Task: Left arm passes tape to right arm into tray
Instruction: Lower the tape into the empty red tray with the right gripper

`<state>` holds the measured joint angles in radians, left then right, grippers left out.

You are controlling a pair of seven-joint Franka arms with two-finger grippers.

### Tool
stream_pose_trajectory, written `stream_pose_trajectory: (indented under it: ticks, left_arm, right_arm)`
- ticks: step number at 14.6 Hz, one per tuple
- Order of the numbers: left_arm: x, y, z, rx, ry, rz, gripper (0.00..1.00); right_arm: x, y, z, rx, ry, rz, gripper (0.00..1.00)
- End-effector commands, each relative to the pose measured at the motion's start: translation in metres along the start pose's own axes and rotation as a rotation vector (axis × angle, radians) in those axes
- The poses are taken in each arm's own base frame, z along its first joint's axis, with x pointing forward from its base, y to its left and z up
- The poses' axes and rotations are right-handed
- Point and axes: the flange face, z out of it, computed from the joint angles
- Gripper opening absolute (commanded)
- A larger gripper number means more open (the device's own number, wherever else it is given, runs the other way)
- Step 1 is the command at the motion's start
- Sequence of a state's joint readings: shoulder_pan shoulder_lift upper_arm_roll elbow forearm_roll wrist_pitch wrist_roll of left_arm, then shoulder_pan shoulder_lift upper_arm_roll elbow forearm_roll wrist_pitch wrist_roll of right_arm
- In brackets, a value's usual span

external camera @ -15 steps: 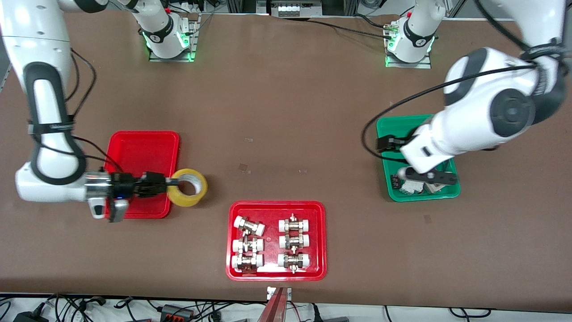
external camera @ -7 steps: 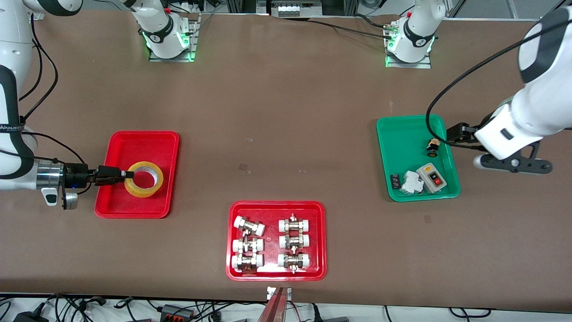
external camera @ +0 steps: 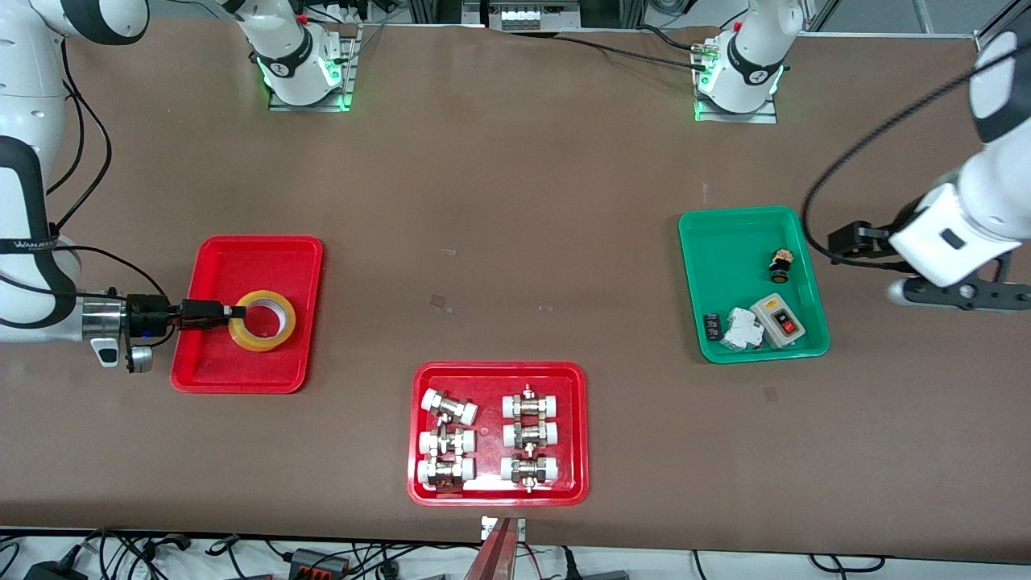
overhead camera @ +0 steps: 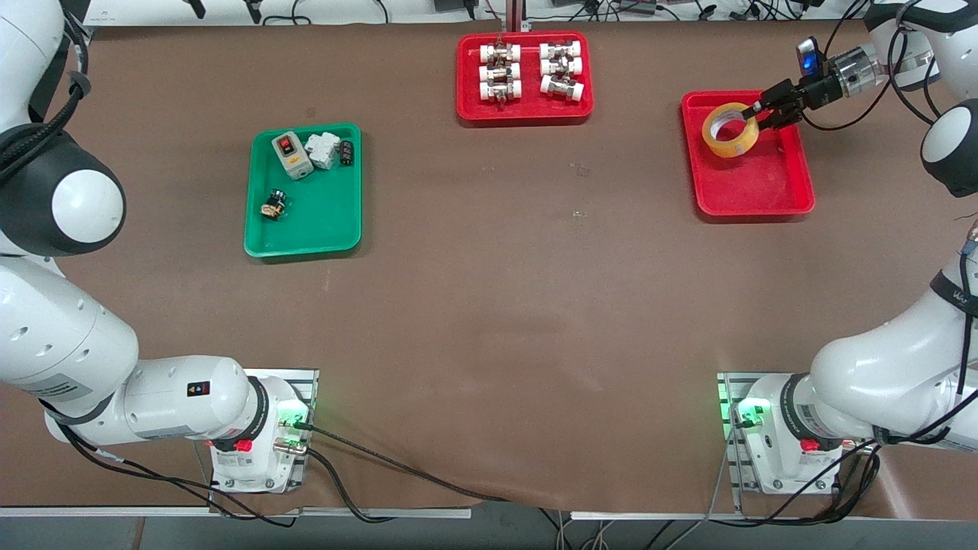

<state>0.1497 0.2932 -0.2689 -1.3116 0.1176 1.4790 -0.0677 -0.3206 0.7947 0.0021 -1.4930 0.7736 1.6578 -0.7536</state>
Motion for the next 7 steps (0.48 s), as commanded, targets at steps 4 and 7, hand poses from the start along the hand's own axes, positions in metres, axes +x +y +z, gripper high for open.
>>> stream_pose_trajectory:
  ticks: [4, 7]
  left_arm:
    - [-0.056, 0.013, -0.003, 0.037, 0.066, -0.002, 1.00]
    - [-0.072, 0.004, 0.002, 0.030, 0.077, -0.027, 1.00]
  right_arm:
    - [-0.004, -0.005, -0.002, 0.007, -0.018, -0.007, 1.00]
    - [-0.005, -0.002, 0.004, 0.004, -0.024, -0.008, 1.00]
